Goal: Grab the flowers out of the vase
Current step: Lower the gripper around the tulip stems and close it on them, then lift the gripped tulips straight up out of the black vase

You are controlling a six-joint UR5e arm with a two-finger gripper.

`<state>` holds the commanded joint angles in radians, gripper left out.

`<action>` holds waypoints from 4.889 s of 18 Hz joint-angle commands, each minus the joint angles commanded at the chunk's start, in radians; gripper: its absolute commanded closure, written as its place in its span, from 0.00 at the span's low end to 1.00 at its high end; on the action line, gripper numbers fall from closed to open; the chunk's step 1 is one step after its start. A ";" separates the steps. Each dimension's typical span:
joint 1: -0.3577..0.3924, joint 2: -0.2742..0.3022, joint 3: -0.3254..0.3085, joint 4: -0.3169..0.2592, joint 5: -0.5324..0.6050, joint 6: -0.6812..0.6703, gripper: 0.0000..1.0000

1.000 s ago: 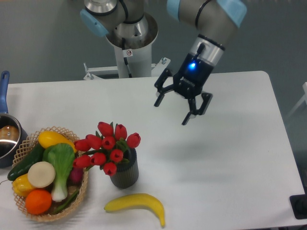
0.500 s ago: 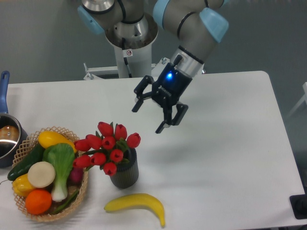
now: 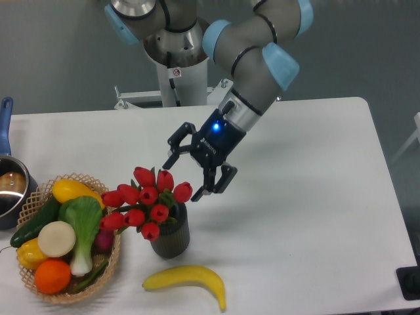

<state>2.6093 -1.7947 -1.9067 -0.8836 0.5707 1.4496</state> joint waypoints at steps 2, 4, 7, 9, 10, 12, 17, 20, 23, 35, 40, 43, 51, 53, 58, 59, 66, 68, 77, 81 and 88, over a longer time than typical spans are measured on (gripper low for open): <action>-0.005 -0.006 0.000 0.000 -0.005 -0.008 0.00; -0.006 -0.008 0.000 0.000 -0.017 -0.057 0.00; -0.014 -0.024 0.000 0.002 -0.020 -0.058 0.00; -0.020 -0.037 0.009 0.002 -0.020 -0.060 0.00; -0.021 -0.040 0.012 0.002 -0.021 -0.060 0.00; -0.035 -0.055 0.018 0.002 -0.023 -0.061 0.00; -0.037 -0.072 0.032 0.002 -0.083 -0.063 0.00; -0.040 -0.084 0.052 0.002 -0.087 -0.080 0.00; -0.049 -0.101 0.063 0.003 -0.086 -0.078 0.00; -0.058 -0.100 0.060 0.003 -0.084 -0.072 0.01; -0.066 -0.103 0.063 0.020 -0.083 -0.072 0.27; -0.067 -0.106 0.063 0.032 -0.084 -0.072 0.41; -0.055 -0.100 0.061 0.034 -0.091 -0.080 0.57; -0.045 -0.097 0.061 0.034 -0.100 -0.086 0.57; -0.028 -0.063 0.063 0.034 -0.173 -0.153 0.59; -0.025 -0.060 0.063 0.034 -0.173 -0.153 0.59; -0.023 -0.012 0.074 0.035 -0.175 -0.198 0.58; -0.023 0.004 0.087 0.034 -0.176 -0.233 0.58; -0.025 0.040 0.159 0.035 -0.179 -0.363 0.58; -0.028 0.058 0.190 0.034 -0.190 -0.419 0.58; -0.037 0.098 0.256 0.034 -0.201 -0.523 0.58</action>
<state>2.5725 -1.6966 -1.6506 -0.8498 0.3697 0.9266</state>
